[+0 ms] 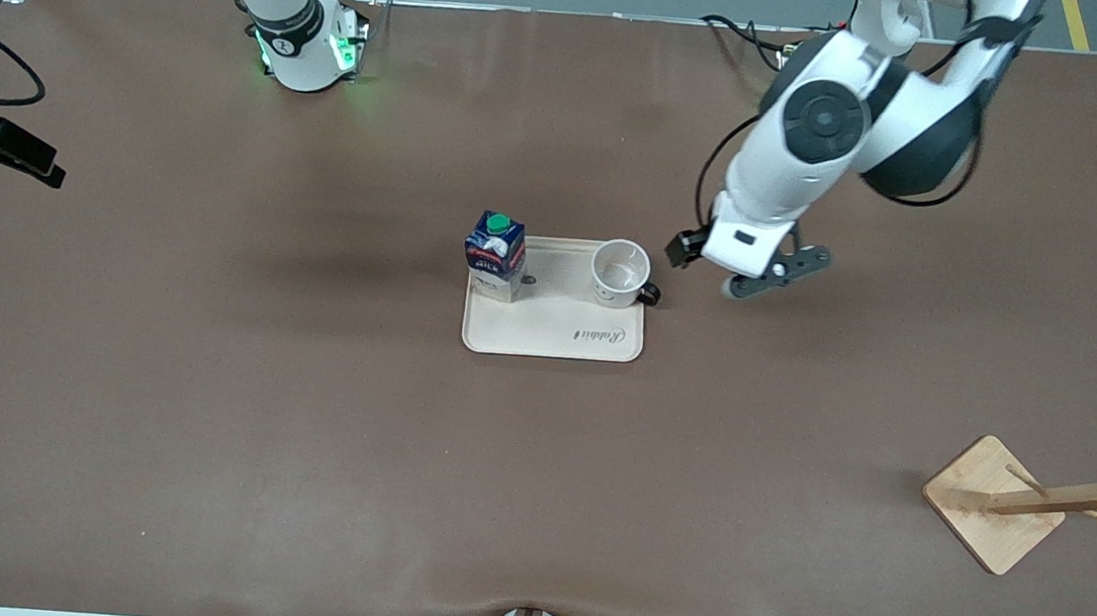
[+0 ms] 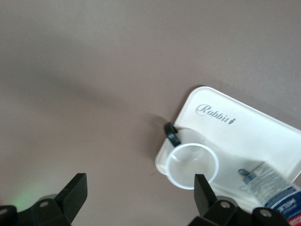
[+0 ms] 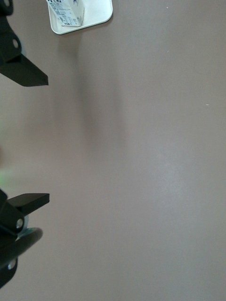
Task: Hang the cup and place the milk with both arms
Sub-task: 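Reach the left gripper to the white mug rim on the tray, then grasp the mug rim with the left gripper and lift it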
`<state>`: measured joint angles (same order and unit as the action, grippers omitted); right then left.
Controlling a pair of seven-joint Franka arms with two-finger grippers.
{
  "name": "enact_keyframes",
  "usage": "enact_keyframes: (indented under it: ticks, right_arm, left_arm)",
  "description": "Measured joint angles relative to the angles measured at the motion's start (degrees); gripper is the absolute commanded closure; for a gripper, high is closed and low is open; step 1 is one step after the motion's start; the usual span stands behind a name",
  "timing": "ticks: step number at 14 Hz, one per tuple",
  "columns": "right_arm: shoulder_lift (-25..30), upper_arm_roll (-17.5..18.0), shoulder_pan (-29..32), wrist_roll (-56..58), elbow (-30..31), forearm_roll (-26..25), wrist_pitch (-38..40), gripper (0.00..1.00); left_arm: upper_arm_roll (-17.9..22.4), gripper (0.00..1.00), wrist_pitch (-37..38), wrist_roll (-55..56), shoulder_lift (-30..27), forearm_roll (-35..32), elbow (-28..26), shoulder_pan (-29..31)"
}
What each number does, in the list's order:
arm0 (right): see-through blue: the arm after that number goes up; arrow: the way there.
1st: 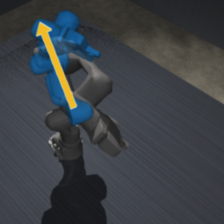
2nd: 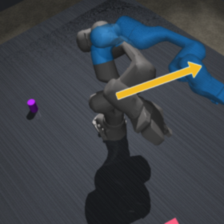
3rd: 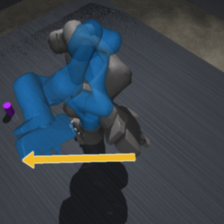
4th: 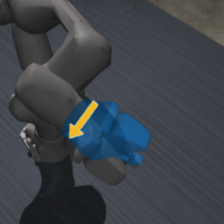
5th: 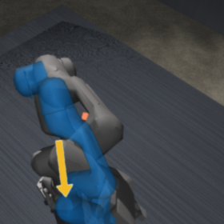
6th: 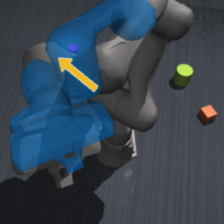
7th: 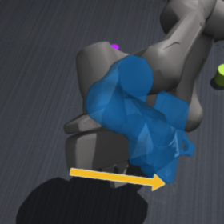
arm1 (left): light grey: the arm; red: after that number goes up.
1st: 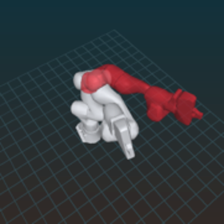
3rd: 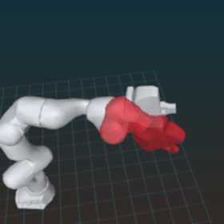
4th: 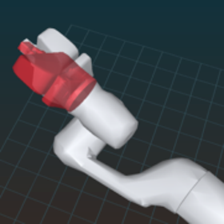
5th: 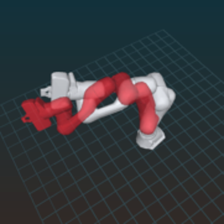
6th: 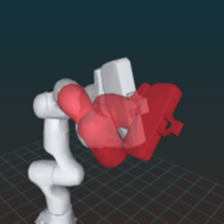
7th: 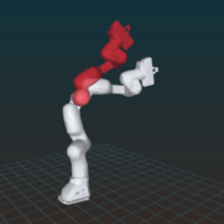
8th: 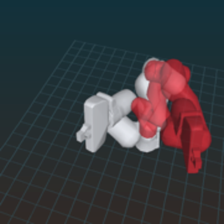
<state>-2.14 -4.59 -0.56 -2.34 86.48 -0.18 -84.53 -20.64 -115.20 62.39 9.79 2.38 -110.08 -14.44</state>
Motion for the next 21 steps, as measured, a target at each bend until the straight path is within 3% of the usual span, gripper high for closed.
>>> enact_keyframes:
  ticks: [7,10,13,15,19,21]
  right_arm:
    - [0.00,0.02,0.00,0.00,-0.01,0.00,0.00,0.00]
    - [0.00,0.04,0.00,0.00,-0.03,0.00,-0.03,0.00]
    - [0.00,0.12,-0.01,0.00,-0.05,0.00,-0.09,0.00]
    - [0.00,0.24,-0.03,0.00,-0.24,0.00,-0.11,0.00]
    - [-0.10,0.31,-0.05,0.00,-0.42,0.01,-0.16,0.00]
    - [-0.43,0.31,-0.05,0.00,-0.42,0.74,-0.17,0.00]
  left_arm:
    - [-0.72,0.07,-5.77,19.60,7.42,0.00,-1.94,-5.25]
    - [-0.73,0.23,-9.07,23.26,10.43,0.00,-2.03,-6.44]
    - [-0.72,0.28,-10.61,27.83,12.73,-0.96,-2.26,-6.76]
    - [-0.71,0.37,-13.23,32.39,14.59,-2.99,-2.51,-6.85]
    - [-0.72,0.65,-17.02,38.19,18.35,-6.02,-2.58,-8.53]
    - [-0.70,0.84,-17.19,38.50,18.53,-6.10,-2.56,-8.59]
